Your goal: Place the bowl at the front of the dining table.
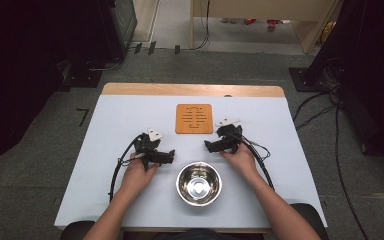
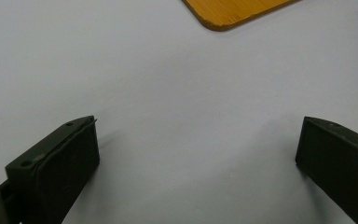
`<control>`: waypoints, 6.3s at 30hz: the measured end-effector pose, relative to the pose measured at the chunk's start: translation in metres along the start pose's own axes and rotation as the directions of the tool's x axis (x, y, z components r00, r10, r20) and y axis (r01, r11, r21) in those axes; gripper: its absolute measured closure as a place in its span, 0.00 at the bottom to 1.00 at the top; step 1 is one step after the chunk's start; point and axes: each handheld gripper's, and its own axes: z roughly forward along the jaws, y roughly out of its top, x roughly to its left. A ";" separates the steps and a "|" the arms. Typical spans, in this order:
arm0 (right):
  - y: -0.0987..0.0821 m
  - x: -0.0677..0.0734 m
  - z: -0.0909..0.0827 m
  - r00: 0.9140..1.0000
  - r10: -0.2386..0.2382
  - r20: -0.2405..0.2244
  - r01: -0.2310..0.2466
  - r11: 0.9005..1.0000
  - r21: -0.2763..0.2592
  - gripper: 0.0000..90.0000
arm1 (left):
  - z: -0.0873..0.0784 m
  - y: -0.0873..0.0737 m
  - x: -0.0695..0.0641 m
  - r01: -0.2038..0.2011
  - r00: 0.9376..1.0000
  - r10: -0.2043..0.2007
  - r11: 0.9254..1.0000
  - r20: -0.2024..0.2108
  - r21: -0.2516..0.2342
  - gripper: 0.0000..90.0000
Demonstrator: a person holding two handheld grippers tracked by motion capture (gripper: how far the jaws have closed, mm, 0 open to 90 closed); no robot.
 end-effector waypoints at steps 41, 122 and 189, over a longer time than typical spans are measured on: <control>0.011 0.004 -0.009 0.996 0.043 -0.074 -0.039 0.998 0.058 0.20 | 0.000 0.000 0.000 -0.001 1.000 0.001 1.000 0.000 0.002 0.00; 0.020 0.045 -0.069 0.924 -0.022 -0.382 0.052 0.996 0.068 0.41 | 0.000 0.000 0.000 0.003 1.000 -0.003 1.000 0.001 -0.001 0.00; 0.005 0.077 -0.042 0.825 -0.184 -0.535 0.299 0.945 0.136 0.65 | 0.000 0.000 0.000 0.001 1.000 -0.001 1.000 0.001 0.000 0.00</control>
